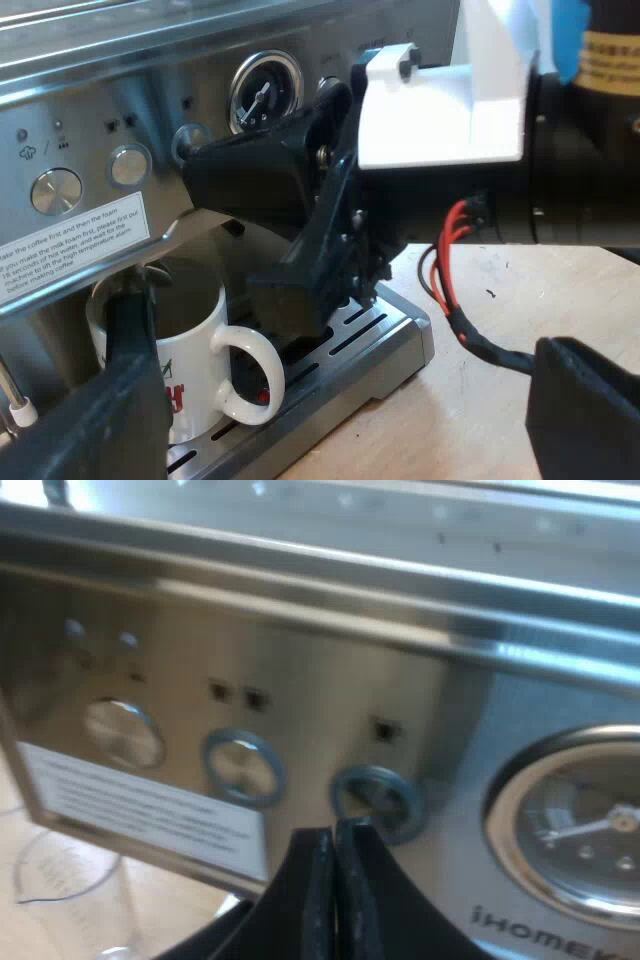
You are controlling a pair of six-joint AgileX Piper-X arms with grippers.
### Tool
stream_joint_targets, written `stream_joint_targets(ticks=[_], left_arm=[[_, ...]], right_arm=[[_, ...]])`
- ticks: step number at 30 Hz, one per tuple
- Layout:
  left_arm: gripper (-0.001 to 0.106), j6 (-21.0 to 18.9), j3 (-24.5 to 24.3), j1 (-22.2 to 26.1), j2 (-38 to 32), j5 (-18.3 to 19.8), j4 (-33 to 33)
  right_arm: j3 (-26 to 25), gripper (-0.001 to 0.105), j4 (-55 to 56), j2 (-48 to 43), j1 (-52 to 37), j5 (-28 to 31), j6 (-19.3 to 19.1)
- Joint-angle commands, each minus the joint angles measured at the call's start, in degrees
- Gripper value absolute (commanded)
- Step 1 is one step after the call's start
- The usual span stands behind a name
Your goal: Place mug into machine
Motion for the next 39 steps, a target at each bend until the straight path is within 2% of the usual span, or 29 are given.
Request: stream_joint_targets(ticks=[1, 7, 17, 22, 24, 26, 29, 31, 33, 34, 36, 37, 38, 39], left_arm=[[0.074, -0.1, 0.0, -0.3, -0.1, 0.6, -0.6], [0.074, -0.1, 0.0, -0.3, -0.1, 0.6, -0.6], [0.074, -0.1, 0.0, -0.3, -0.1, 1.5, -0.6], [0.074, -0.1, 0.0, -0.3, -0.4, 4.3, -0.6], [0.074, -0.4, -0.2, -0.3, -1.2, 7.1, -0.6], [0.074, -0.9, -0.4, -0.3, -2.5, 8.1, -0.6], [0.074, -3.5, -0.9, -0.3, -5.4, 7.3, -0.2], [0.074, -4.0, -1.9, -0.3, -7.2, 5.0, 1.9], [0.074, -4.0, -4.0, -0.3, -9.5, 2.0, 5.9], [0.074, -4.0, -4.4, -0.3, -9.9, 1.7, 6.5], [0.074, -4.0, -6.4, -0.3, -10.6, 1.7, 8.5], [0.074, -4.0, -7.2, -0.3, -10.7, 1.5, 8.7], [0.074, -4.0, -8.1, -0.3, -10.7, 1.2, 9.0], [0.074, -4.0, -8.6, -0.3, -10.7, 0.8, 9.1]], right_arm=[[-0.4, 0.000, -1.3, -0.4, -0.4, 3.9, -1.3], [-0.4, 0.000, -2.8, -0.4, -0.4, 2.1, -2.0], [-0.4, 0.000, -2.1, -0.7, -1.4, 2.4, -2.0], [-0.4, 0.000, 2.6, -2.5, 0.4, 2.4, -2.0], [-0.4, 0.000, 4.8, -3.6, 0.9, 2.4, -2.0], [-0.4, 0.000, 7.0, -4.7, 1.0, 2.4, -2.0], [-0.4, 0.000, 10.1, -6.5, 1.0, 2.4, -1.4], [-0.4, 0.001, 11.5, -8.1, 1.0, 2.4, -0.8], [-0.4, 0.011, 13.0, -10.4, 1.1, 2.4, 0.5], [-0.4, 0.017, 13.5, -11.2, 1.1, 2.4, 0.6], [-0.4, 0.038, 15.6, -13.9, 1.1, 2.4, 0.9], [-0.4, 0.041, 16.3, -14.5, 1.1, 2.4, 0.9], [-0.4, 0.054, 17.8, -16.1, 1.3, 2.4, 0.9], [-0.4, 0.057, 18.3, -16.9, 1.4, 2.4, 0.9]])
